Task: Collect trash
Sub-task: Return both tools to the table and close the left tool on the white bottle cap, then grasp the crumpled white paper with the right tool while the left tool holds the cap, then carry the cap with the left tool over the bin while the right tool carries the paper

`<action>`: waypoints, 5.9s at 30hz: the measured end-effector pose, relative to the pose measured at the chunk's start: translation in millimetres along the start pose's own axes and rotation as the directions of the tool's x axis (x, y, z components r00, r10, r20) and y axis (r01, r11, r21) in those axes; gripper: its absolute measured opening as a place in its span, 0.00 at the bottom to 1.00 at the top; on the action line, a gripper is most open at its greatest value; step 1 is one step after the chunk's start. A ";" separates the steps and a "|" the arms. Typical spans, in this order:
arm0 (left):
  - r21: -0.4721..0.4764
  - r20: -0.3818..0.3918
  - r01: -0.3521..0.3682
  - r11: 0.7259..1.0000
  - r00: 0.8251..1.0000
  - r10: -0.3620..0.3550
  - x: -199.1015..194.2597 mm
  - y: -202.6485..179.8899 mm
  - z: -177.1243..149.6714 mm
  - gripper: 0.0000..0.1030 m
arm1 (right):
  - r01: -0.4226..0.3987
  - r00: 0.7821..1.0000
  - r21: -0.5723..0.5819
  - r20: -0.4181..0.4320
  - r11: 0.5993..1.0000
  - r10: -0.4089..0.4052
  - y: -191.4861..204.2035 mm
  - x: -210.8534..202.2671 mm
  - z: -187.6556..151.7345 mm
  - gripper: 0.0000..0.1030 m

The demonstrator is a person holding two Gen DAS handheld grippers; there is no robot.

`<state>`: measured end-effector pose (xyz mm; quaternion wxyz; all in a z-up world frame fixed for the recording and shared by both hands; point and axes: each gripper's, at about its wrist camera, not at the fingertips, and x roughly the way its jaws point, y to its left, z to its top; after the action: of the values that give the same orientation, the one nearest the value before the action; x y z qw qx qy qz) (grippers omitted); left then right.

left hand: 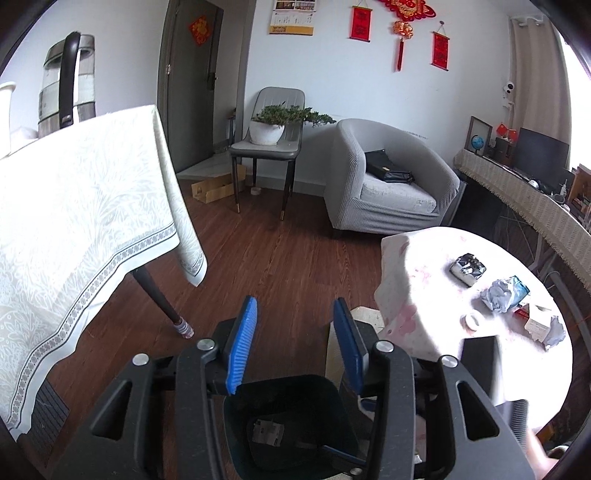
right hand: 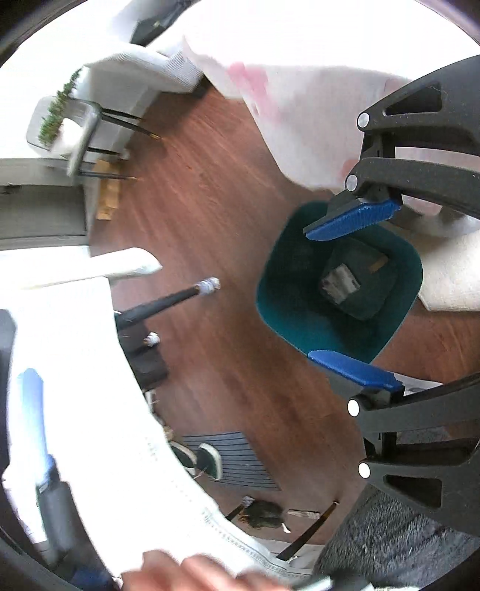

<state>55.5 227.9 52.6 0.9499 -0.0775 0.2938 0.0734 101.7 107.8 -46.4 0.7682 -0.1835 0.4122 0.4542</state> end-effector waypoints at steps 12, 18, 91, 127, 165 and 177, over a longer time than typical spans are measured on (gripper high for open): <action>0.064 0.000 0.081 0.995 0.997 -0.081 13.0 -60.2 -0.6 0.63 | 0.135 0.980 0.056 0.142 0.989 -0.142 -50.4 -90.3 -17.8 0.58; 0.101 -0.027 0.145 0.984 0.989 -0.143 30.5 -96.1 -9.0 0.69 | 0.194 0.963 0.116 0.165 0.974 -0.211 -83.4 -120.3 -37.3 0.56; 0.164 -0.171 0.283 0.945 0.952 -0.255 109.2 -222.3 -43.0 0.32 | 0.344 0.910 0.457 0.052 0.820 -0.411 -241.5 -212.7 -189.1 0.45; 0.138 -0.131 0.207 0.969 0.973 -0.190 93.2 -164.7 -32.3 0.32 | 0.302 0.884 0.364 0.240 0.881 -0.402 -183.6 -219.3 -104.0 0.38; 0.109 -0.411 0.007 0.994 0.911 0.039 137.8 8.6 -114.9 0.32 | 0.029 0.969 0.183 0.235 0.983 -0.073 -81.2 -59.9 16.6 0.38; 0.115 -0.513 -0.020 0.993 0.855 0.077 152.0 42.5 -139.3 0.33 | -0.015 0.983 0.134 0.182 0.991 -0.010 -48.1 -15.2 37.4 0.39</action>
<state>95.6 257.2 -152.0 0.8369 -0.0364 0.5431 0.0583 156.2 99.0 -16.5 0.8128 -0.0881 0.3700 0.4412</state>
